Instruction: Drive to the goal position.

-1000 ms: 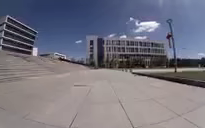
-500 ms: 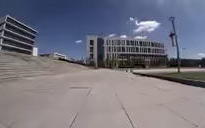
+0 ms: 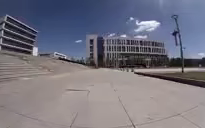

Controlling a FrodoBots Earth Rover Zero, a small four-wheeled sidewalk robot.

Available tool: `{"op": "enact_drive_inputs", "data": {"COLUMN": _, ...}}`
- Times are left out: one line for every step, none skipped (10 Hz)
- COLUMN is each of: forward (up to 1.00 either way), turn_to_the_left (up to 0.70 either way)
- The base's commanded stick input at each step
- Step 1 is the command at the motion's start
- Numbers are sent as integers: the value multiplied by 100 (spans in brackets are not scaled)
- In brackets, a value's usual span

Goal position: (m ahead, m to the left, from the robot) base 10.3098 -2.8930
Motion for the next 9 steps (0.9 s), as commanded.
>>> {"op": "enact_drive_inputs", "data": {"forward": 70, "turn_to_the_left": 1}}
{"op": "enact_drive_inputs", "data": {"forward": 70, "turn_to_the_left": 1}}
{"op": "enact_drive_inputs", "data": {"forward": 70, "turn_to_the_left": 1}}
{"op": "enact_drive_inputs", "data": {"forward": 70, "turn_to_the_left": 1}}
{"op": "enact_drive_inputs", "data": {"forward": 70, "turn_to_the_left": 1}}
{"op": "enact_drive_inputs", "data": {"forward": 70, "turn_to_the_left": 1}}
{"op": "enact_drive_inputs", "data": {"forward": 70, "turn_to_the_left": 1}}
{"op": "enact_drive_inputs", "data": {"forward": 70, "turn_to_the_left": 1}}
{"op": "enact_drive_inputs", "data": {"forward": 70, "turn_to_the_left": 1}}
